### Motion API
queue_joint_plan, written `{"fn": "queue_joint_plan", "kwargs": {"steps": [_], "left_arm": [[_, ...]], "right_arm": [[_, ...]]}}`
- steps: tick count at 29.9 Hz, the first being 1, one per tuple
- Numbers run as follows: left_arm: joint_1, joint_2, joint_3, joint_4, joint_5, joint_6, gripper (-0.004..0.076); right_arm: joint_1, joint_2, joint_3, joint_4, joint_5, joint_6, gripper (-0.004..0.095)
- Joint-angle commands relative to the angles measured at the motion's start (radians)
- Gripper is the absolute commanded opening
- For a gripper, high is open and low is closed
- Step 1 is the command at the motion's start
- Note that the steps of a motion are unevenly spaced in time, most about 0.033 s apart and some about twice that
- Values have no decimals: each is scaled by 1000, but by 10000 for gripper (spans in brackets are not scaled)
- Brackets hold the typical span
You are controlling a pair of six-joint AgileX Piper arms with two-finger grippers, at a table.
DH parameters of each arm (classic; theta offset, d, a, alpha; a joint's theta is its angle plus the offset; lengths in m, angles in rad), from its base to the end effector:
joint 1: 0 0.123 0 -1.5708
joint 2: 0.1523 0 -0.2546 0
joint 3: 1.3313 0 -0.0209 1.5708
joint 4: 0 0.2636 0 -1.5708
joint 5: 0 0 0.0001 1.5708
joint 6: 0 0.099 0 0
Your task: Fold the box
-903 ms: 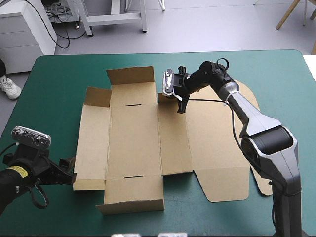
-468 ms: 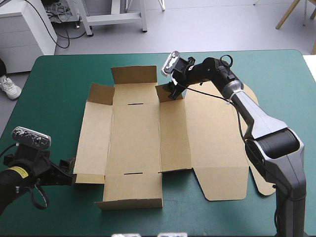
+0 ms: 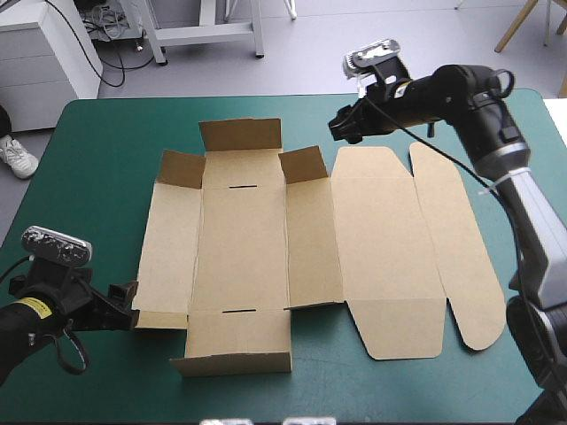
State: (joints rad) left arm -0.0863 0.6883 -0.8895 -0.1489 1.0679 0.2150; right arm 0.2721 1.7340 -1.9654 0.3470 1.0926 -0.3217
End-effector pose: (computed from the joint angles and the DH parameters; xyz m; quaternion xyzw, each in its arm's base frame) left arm 0.1454 -0.0255 0.3390 0.1302 0.9110 -0.0491 0.3883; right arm 0.3694 0.1341 0.4032 -0.2524 0.8722 0.1625 0.3863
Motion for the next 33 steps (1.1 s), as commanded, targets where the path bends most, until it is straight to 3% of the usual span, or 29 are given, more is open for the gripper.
{"fn": "queue_joint_plan", "kwargs": {"steps": [1, 7, 13, 23, 33], "left_arm": [[1, 5, -31, -23, -51, -5, 510], [1, 5, -31, -23, -44, -5, 510], [1, 5, -31, -23, -58, -5, 510], [1, 5, -31, -38, -52, -5, 510], [1, 34, -31, 2, -3, -80, 512]], "right_arm": [[-39, -106, -24, -46, 114, 107, 605], [-45, -339, 170, -223, 111, 189, 549], [-45, -636, 477, -312, 109, 276, 549], [-45, -1032, 865, -330, 27, 322, 549], [-45, -1109, 1008, -327, -50, 322, 549]]}}
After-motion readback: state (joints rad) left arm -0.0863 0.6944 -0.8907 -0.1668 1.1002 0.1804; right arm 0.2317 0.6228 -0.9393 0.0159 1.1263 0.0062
